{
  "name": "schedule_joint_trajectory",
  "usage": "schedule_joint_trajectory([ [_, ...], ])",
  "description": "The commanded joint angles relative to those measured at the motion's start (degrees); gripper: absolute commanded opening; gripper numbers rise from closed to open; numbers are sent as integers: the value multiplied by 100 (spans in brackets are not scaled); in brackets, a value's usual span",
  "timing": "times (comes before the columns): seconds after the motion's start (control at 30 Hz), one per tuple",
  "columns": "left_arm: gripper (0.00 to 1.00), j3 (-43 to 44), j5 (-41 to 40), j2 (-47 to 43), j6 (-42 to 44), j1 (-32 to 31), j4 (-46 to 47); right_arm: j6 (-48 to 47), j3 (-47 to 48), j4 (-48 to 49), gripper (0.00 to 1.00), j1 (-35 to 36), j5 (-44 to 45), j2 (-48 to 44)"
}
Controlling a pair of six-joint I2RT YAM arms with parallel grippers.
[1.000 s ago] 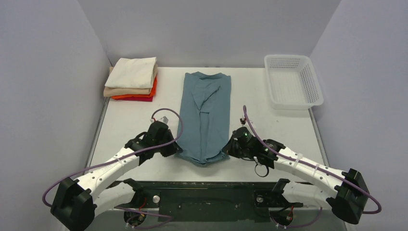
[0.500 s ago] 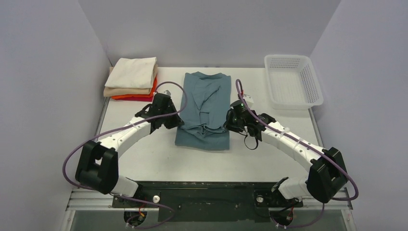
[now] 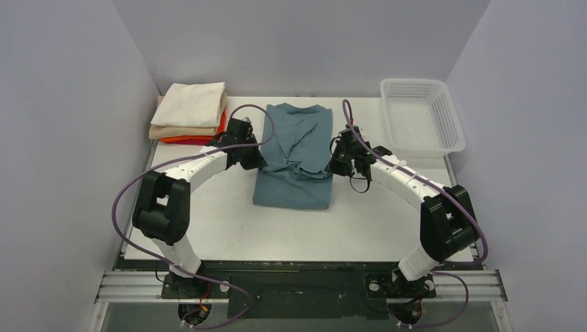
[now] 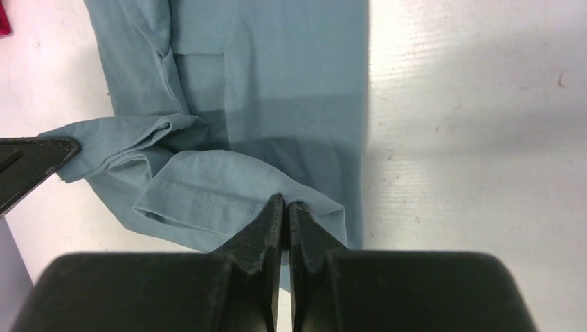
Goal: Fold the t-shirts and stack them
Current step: Fold the folded rectangular tshirt in 1/3 of the way
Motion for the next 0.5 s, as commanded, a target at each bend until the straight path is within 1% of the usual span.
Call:
schedule_joint_trajectory([
  [0.0, 0, 443, 102, 251, 178, 153, 158, -308, 444, 286, 0, -193, -437, 326],
  [0.2, 0, 731, 117, 612, 197, 276, 122, -337, 828, 335, 0, -390, -699, 929],
  [0.3, 5, 885, 156, 868, 201, 341, 95, -302, 920, 355, 0, -466, -624, 1117],
  [0.4, 9, 974, 140, 1036, 189, 399, 174, -305, 1039, 449, 0, -566, -540, 1412],
  [0.43, 14, 1052, 138, 1124, 185, 432, 179, -306, 1144, 475, 0, -591, -533, 1492],
  [0.47, 24, 1105, 185, 1171, 185, 449, 168, -293, 1207, 496, 2, -642, -537, 1658],
])
